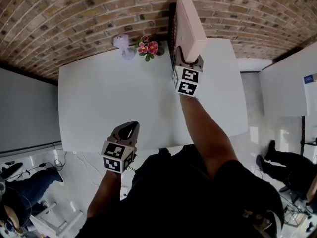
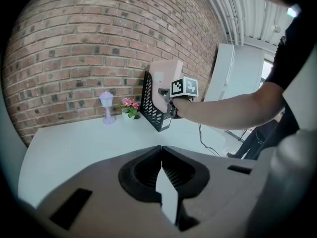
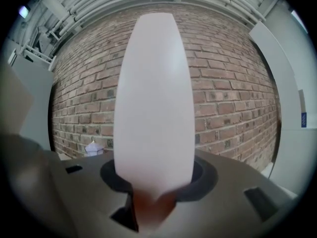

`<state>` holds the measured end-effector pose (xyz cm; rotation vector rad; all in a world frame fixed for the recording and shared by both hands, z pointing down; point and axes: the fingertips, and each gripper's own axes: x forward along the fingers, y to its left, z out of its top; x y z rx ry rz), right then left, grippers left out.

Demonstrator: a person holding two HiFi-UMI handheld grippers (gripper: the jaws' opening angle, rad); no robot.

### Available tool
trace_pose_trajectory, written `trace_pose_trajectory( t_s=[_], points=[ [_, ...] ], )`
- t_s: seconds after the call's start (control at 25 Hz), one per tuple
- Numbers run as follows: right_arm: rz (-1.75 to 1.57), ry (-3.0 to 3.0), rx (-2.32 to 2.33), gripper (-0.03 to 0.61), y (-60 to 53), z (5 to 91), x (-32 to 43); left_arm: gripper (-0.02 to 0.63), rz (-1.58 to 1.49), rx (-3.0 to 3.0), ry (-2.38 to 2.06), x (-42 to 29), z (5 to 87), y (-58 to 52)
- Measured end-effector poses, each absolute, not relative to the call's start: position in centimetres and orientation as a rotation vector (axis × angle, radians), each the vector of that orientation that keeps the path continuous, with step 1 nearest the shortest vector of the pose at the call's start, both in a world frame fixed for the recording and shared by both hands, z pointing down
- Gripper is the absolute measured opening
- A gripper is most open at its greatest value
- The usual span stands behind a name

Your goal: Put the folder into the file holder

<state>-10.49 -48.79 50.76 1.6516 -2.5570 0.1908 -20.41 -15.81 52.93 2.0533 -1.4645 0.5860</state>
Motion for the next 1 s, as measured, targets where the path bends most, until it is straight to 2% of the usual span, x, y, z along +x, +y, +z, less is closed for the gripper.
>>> trace_pose_trajectory(
  t_s=[0.2, 0.52, 0.76, 1.0],
  points=[
    [0.248, -2.446, 1.567, 0.197, -48.4, 54.8, -10.3, 0.005, 0.584, 2.060, -1.465, -20.2, 52.8, -15.9],
    [0.184, -2.451, 1.436, 0.215, -47.8, 55.3, -11.4, 0.005, 0.587, 2.073, -1.464, -19.6, 52.3, -16.2],
    [0.226, -2.455, 1.337, 0.299, -46.4, 55.7, -10.5, 0.005, 0.566, 2.105, -1.470, -19.1, 51.7, -16.6],
    [0.274, -2.480, 1.299, 0.310, -42.9, 53.9, -7.9, 0.005, 0.528, 2.158, -1.456, -18.4, 51.0, -18.2]
  ],
)
